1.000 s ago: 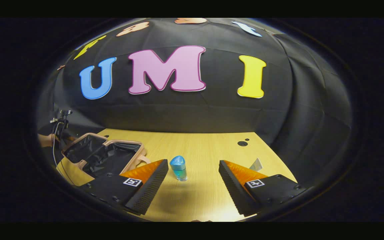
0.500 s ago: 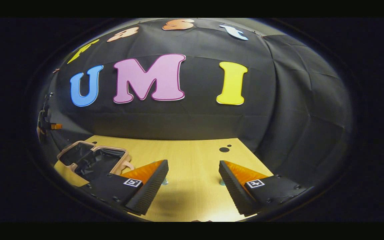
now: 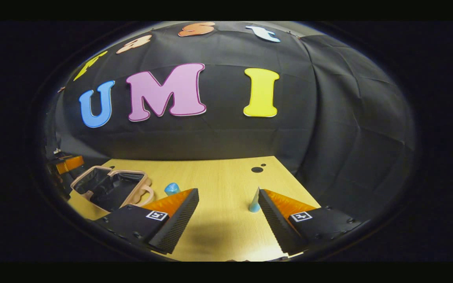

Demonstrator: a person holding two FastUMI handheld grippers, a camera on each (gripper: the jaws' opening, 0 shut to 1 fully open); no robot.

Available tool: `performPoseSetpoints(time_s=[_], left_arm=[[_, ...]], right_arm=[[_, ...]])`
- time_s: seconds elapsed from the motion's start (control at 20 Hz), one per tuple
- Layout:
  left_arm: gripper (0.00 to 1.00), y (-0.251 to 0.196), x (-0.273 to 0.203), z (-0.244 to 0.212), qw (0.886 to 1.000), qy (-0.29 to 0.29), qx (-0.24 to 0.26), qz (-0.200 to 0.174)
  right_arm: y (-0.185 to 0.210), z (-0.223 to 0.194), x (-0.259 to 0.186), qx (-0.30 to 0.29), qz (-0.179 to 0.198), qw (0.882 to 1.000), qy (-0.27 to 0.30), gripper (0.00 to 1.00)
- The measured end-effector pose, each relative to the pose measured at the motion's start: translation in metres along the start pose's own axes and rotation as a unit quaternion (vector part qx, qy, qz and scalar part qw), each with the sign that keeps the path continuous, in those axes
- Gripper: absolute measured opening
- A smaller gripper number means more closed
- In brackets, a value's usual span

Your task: First open the suitcase, pack the skin care products into it, and then close the suitcase.

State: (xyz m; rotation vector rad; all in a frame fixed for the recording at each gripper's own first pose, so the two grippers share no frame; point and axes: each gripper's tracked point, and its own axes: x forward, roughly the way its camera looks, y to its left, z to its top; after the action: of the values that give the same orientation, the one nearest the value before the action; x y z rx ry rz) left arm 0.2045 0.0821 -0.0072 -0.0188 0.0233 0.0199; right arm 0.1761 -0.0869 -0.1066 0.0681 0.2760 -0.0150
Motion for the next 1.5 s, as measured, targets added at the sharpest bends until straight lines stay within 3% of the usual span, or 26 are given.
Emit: performPoseSetpoints(time_s=[0.25, 0.5, 0.8, 0.85, 1.0, 1.05, 1.15, 1.5], left_arm=[[0.98, -0.135, 0.026, -0.058, 0.992, 0.054, 0.013, -0.116], [0.99, -0.21, 0.061, -0.088, 0.981, 0.084, 0.026, -0.174], [0.97, -0.25, 0.117, -0.111, 0.977, 0.13, 0.041, -0.163], [0.95, -0.256, 0.123, -0.116, 0.977, 0.135, 0.042, -0.161], [0.68, -0.26, 0.129, -0.116, 0.978, 0.142, 0.042, -0.149], [0.65, -0.261, 0.131, -0.113, 0.978, 0.144, 0.041, -0.142], [0.49, -0.268, 0.127, -0.107, 0.978, 0.143, 0.029, -0.146], [0.48, -0.265, 0.124, -0.114, 0.979, 0.141, 0.029, -0.142]], right_arm=[[-0.028, -0.027, 0.02, -0.013, -0.017, 0.999, 0.036, 0.97], [-0.047, -0.056, 0.053, -0.029, -0.025, 0.998, 0.058, 0.96], [-0.06, -0.089, 0.094, -0.018, -0.033, 0.995, 0.091, 0.94], [-0.058, -0.092, 0.102, -0.02, -0.027, 0.995, 0.09, 0.97], [-0.051, -0.103, 0.118, -0.034, -0.015, 0.995, 0.096, 0.97], [-0.048, -0.105, 0.122, -0.033, -0.012, 0.995, 0.098, 0.97], [-0.045, -0.112, 0.134, -0.028, -0.011, 0.994, 0.101, 0.94], [-0.054, -0.124, 0.176, -0.015, -0.036, 0.995, 0.096, 0.97]])
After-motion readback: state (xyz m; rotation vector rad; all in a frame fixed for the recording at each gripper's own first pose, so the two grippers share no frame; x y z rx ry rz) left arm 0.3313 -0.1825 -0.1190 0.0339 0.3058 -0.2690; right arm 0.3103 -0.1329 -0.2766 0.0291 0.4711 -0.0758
